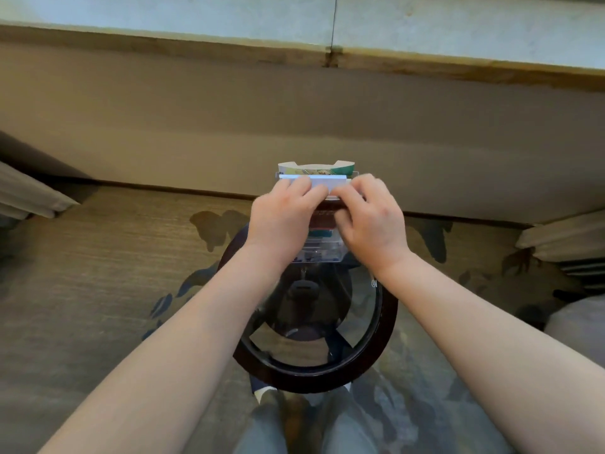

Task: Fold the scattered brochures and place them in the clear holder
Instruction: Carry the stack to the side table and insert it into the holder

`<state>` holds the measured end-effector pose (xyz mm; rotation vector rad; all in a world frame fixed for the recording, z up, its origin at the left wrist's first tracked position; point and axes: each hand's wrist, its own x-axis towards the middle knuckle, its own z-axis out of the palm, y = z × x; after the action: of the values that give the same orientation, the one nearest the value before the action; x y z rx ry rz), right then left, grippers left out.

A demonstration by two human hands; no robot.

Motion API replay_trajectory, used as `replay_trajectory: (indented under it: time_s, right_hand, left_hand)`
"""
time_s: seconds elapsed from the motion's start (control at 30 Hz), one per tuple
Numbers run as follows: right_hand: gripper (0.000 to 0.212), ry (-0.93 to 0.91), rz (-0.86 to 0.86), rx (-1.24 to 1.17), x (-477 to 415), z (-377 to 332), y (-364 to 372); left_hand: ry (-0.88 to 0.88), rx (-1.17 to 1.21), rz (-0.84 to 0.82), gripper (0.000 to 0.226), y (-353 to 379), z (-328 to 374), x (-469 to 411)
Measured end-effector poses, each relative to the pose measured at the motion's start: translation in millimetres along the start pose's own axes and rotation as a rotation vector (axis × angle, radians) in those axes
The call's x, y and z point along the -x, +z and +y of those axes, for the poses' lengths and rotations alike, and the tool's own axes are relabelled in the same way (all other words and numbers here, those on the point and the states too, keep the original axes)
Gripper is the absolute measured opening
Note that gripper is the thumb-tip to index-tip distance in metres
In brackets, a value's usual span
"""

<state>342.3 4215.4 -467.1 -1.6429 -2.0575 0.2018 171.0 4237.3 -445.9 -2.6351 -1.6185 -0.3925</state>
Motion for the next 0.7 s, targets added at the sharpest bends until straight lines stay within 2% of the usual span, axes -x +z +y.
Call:
replay_trajectory:
  time_s: [0.07, 0.13, 0.33, 0.5, 0.7]
  right_hand:
    - [0.026, -0.009, 0.056, -0.045, -2.5, -0.4, -3.5]
    - [0.029, -0.007, 0.041, -0.070, -5.0, -0.8, -4.4]
    - [0.035, 0.053, -0.127, -0.080, -5.6, 8.4, 3.2]
    - [0.037, 0.072, -0.220, -0.057, -1.8, 21.1, 20.3]
    - [0.038, 0.092, -0.330, 0.001, 6.3, 27.8, 42.5]
  left_hand:
    - [0.008, -0.012, 0.030, 0.027, -6.2, -1.1, -2.6]
    - [-0.022, -0.025, 0.019, 0.029, -5.2, -3.0, -3.9]
    - [-0.050, 0.030, -0.151, 0.035, 14.3, -6.5, -11.7]
    - [-0.001, 0.041, -0.179, 0.030, 36.4, -10.1, -13.6]
    - [-0.054, 0.039, -0.256, 0.031, 67.6, -12.0, -3.0]
